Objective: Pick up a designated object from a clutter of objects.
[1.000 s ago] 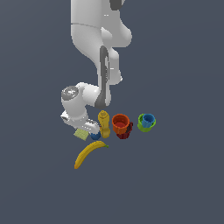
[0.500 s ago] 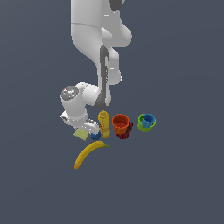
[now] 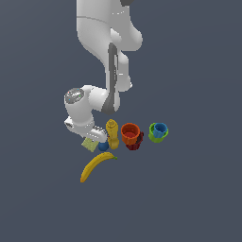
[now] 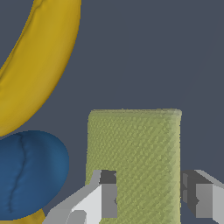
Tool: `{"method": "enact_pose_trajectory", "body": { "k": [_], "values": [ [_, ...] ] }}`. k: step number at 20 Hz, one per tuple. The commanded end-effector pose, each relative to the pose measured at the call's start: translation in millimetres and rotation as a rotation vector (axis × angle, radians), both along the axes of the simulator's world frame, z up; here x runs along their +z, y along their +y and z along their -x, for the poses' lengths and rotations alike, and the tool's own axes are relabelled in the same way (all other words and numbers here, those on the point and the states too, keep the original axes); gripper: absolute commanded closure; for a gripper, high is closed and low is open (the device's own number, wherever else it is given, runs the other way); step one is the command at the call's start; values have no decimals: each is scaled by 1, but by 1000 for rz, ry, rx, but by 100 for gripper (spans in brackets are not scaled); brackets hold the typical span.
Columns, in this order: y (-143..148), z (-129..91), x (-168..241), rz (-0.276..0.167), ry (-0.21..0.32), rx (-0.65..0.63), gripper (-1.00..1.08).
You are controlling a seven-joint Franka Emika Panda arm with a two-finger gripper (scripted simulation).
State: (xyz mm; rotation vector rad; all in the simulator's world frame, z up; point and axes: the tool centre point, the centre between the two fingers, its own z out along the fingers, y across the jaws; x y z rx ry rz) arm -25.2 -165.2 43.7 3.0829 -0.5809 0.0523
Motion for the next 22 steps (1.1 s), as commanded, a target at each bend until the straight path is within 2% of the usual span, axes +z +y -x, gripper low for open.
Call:
{"method": "enact_pose_trajectory", "body": {
  "k": [1,9,22],
  "values": [
    [10,3,6,-5,9,9,108],
    [29,12,59,-6,13,8,108],
    [72,31,182,-5,23,8,108]
  ]
}}
